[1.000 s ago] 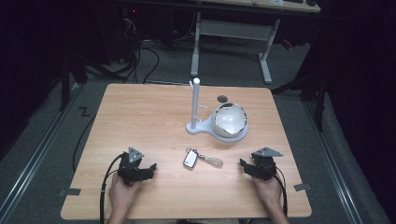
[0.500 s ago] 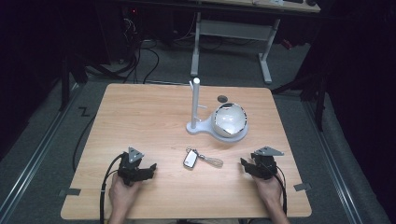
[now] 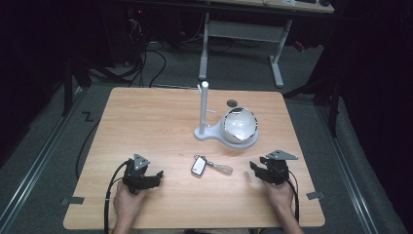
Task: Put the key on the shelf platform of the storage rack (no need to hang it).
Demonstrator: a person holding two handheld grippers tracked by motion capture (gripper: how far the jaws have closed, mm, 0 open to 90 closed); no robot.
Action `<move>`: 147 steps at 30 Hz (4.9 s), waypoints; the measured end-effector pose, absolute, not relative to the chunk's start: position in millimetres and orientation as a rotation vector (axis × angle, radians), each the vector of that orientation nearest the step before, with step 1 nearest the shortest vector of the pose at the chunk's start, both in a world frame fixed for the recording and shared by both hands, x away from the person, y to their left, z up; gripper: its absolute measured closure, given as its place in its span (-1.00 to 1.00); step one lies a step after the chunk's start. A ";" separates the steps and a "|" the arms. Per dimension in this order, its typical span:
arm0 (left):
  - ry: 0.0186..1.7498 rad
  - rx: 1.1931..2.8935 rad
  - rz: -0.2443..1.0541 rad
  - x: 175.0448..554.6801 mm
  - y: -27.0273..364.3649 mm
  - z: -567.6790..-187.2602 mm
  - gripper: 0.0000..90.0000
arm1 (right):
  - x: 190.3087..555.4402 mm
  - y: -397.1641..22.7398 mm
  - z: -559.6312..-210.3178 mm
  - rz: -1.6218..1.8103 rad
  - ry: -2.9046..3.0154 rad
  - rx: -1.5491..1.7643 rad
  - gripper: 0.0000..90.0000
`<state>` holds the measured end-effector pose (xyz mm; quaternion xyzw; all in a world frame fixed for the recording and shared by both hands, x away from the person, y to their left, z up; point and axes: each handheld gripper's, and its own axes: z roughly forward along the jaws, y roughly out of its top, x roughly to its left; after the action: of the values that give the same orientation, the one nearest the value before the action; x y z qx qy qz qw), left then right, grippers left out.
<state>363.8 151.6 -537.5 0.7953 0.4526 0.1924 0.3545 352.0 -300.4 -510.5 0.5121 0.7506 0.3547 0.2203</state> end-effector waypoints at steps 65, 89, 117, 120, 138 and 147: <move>1.170 2.055 0.497 363.8 151.6 -537.5 -0.52 | 390.3 -190.8 -500.4 1.083 2.465 1.101 0.42; 1.170 2.055 0.497 363.8 151.6 -537.6 -0.52 | 401.6 -168.9 -520.3 0.958 2.557 1.042 0.67; 1.170 2.055 0.496 363.9 151.6 -537.5 -0.52 | 385.0 -183.3 -493.3 1.036 2.506 0.958 0.82; 1.170 2.055 0.496 363.9 151.6 -537.5 -0.52 | 383.1 -187.0 -488.6 1.059 2.497 0.968 0.82; 1.169 2.056 0.496 363.9 151.7 -537.5 -0.52 | 369.4 -215.6 -459.6 1.147 2.417 0.988 0.82; 1.169 2.056 0.495 363.9 151.7 -537.5 -0.52 | 363.6 -233.7 -452.1 1.144 2.374 1.012 0.82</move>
<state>363.9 151.7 -537.5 0.7955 0.4524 0.1917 0.3546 363.6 -233.7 -452.1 0.3539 0.8304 0.4001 0.1585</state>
